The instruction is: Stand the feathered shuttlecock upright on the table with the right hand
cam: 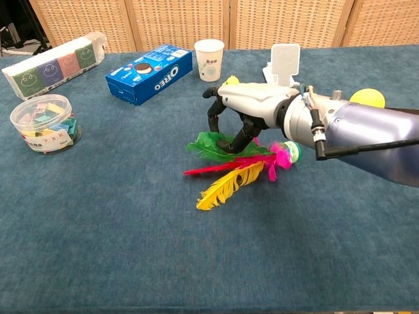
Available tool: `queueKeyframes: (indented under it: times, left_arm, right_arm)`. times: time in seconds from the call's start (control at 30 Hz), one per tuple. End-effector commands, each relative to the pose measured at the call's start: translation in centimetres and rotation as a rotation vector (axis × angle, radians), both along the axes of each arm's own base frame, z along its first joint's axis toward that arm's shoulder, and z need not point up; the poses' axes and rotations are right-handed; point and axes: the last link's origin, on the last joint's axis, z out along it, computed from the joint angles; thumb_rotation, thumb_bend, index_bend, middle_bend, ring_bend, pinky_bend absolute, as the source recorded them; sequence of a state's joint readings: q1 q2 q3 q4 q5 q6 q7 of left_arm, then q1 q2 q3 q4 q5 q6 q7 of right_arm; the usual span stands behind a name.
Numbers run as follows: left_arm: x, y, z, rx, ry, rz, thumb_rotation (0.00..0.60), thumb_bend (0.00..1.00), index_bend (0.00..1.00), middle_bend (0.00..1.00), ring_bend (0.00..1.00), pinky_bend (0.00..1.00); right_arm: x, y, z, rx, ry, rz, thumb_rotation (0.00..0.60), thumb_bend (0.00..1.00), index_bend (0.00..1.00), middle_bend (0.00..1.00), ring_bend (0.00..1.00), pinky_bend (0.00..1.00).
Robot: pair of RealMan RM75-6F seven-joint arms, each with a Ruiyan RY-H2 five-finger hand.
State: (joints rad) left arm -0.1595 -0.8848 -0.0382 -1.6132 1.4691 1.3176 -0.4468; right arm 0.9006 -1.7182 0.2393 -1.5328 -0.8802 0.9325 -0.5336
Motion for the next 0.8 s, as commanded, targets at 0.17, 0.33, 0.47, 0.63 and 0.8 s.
queueKeyframes:
  times: [0.17, 0.33, 0.47, 0.63, 0.8]
  left_arm:
    - [0.0, 0.0, 0.0, -0.001, 0.0, -0.001, 0.6, 0.0, 0.0, 0.0, 0.0, 0.0]
    - [0.0, 0.1, -0.1, -0.003, 0.003, 0.001, 0.6, 0.0, 0.0, 0.0, 0.0, 0.0]
    - [0.1, 0.1, -0.2, -0.011, 0.01, -0.001, 0.6, 0.0, 0.0, 0.0, 0.0, 0.0]
    - [0.1, -0.1, -0.2, -0.007, 0.007, -0.002, 0.6, 0.0, 0.0, 0.0, 0.0, 0.0]
    - [0.3, -0.2, -0.2, -0.005, 0.009, -0.005, 0.6, 0.0, 0.0, 0.0, 0.0, 0.0]
  right_arm:
    - [-0.5, 0.3, -0.4, 0.015, -0.009, -0.014, 0.6, 0.57, 0.61, 0.03, 0.0, 0.0]
    - [0.1, 0.7, 0.5, 0.007, -0.084, -0.008, 0.6, 0.58, 0.63, 0.05, 0.0, 0.0]
    - [1.4, 1.0, 2.7, -0.01, -0.255, -0.021, 0.6, 0.59, 0.65, 0.08, 0.0, 0.0]
    - [1.9, 1.2, 5.4, -0.048, -0.493, -0.072, 0.6, 0.61, 0.67, 0.12, 0.0, 0.0]
    - [0.4, 1.5, 6.7, -0.028, -0.6, -0.128, 0.6, 0.61, 0.67, 0.12, 0.0, 0.0]
